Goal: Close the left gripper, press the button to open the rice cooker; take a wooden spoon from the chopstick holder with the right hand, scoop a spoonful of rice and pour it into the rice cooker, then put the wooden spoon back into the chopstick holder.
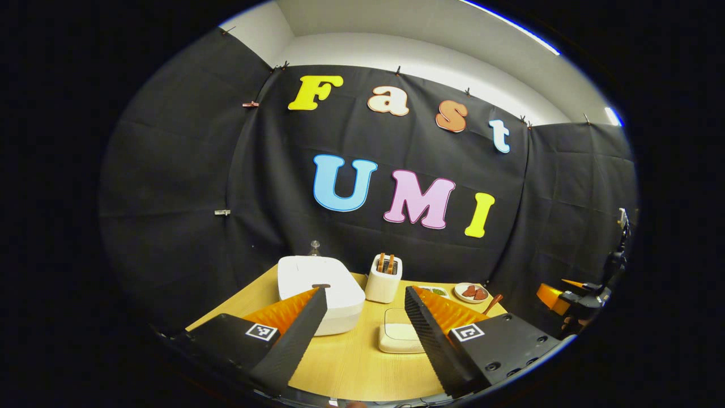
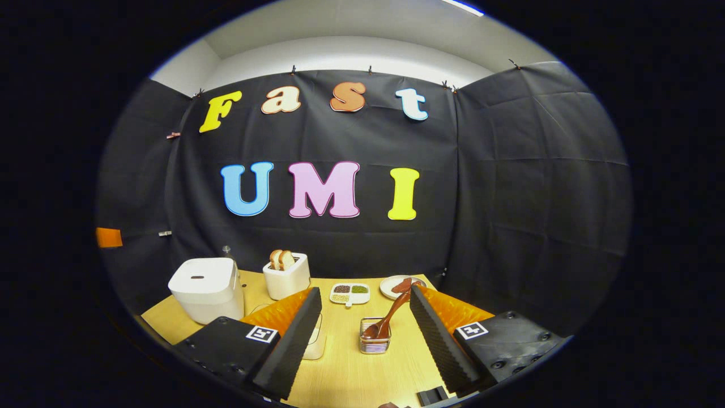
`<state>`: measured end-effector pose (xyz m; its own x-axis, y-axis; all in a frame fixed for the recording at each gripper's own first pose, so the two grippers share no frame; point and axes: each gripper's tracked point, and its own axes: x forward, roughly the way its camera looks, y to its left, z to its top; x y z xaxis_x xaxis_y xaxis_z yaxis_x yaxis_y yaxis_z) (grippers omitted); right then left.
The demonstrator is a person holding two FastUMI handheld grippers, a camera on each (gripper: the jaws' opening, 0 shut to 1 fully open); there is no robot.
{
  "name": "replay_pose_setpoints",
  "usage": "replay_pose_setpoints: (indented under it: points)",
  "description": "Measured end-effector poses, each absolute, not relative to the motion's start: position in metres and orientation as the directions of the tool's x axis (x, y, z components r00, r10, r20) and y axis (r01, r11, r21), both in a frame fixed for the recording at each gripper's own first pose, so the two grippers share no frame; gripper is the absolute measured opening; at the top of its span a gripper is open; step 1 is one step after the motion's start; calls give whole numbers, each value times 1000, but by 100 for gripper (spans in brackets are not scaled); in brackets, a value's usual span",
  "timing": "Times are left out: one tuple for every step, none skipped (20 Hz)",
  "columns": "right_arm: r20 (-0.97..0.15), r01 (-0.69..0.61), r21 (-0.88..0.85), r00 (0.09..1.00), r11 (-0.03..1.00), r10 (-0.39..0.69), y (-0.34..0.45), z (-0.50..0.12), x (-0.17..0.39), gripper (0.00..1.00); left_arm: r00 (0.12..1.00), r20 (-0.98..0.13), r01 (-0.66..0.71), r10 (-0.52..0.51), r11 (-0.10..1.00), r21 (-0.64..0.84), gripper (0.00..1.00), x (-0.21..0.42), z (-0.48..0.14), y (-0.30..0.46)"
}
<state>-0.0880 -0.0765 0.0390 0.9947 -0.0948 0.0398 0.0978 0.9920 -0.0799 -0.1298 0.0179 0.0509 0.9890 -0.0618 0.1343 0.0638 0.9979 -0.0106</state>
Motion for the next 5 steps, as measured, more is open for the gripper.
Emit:
replay_pose_setpoints:
  points:
    - [45, 92, -82, 995, 992, -89, -74, 41, -89, 98, 989, 132, 65, -63, 998, -10, 96, -131, 49, 18]
    - [47, 86, -83, 995, 993, -83, -70, 42, -90, 98, 989, 134, 70, -68, 997, -12, 96, -133, 49, 17]
    - [47, 81, -85, 996, 993, -77, -67, 42, -91, 98, 988, 137, 75, -72, 997, -17, 96, -134, 50, 17]
    - [47, 76, -85, 996, 994, -72, -65, 42, -91, 98, 988, 136, 79, -76, 997, -19, 96, -134, 49, 17]
    - [46, 72, -86, 997, 994, -68, -63, 42, -92, 98, 988, 136, 80, -77, 997, -18, 96, -136, 48, 18]
